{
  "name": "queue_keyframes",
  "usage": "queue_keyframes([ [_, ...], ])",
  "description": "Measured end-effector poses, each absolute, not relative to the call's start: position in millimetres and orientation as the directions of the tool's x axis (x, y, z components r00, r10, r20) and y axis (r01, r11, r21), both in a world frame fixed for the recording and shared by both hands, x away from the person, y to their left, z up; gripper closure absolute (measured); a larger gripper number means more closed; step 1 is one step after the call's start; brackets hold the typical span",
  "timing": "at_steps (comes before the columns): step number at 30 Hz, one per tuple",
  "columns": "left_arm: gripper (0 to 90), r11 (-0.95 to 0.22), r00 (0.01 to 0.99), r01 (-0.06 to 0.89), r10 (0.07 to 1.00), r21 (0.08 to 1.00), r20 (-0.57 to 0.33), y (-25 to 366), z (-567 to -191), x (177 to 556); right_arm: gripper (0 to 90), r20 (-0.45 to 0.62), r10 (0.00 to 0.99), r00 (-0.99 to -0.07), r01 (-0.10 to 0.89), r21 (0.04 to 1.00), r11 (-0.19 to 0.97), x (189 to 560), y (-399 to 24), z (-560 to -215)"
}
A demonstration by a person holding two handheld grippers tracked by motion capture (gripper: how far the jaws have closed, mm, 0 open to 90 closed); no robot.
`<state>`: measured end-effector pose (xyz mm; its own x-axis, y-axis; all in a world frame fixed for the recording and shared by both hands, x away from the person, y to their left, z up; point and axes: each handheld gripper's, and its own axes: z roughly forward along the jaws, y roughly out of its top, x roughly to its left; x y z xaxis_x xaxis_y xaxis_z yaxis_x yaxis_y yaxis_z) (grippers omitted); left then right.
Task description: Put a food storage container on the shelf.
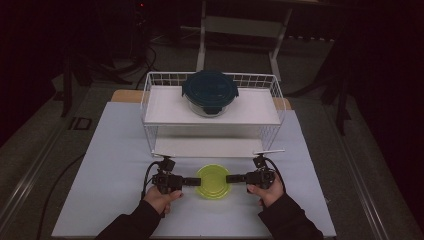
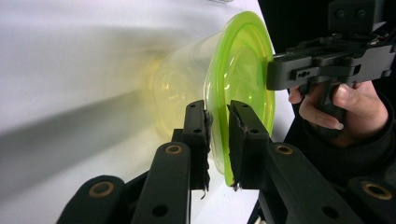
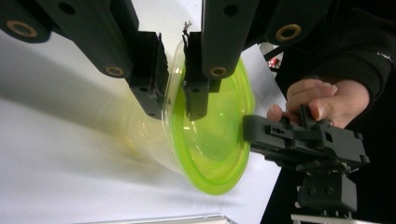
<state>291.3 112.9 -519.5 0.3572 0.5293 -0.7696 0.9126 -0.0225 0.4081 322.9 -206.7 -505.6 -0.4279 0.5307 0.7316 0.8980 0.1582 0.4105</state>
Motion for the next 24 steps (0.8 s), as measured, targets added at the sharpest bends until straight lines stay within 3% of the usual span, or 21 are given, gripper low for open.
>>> queue_keyframes([
  [14, 81.1, -0.022, 0.368, 0.908, 0.518, 0.419, -0.772, 118.3, -496.6, 291.2, 81.8, 0.713, 0.539, -0.45, 0.886, 0.434, 0.165, 322.1, -202.1, -483.5],
  [24, 81.0, -0.001, 0.43, 0.869, 0.495, 0.494, -0.755, 119.2, -445.9, 292.8, 81.8, 0.694, 0.516, -0.503, 0.85, 0.507, 0.147, 321.5, -205.3, -436.2],
])
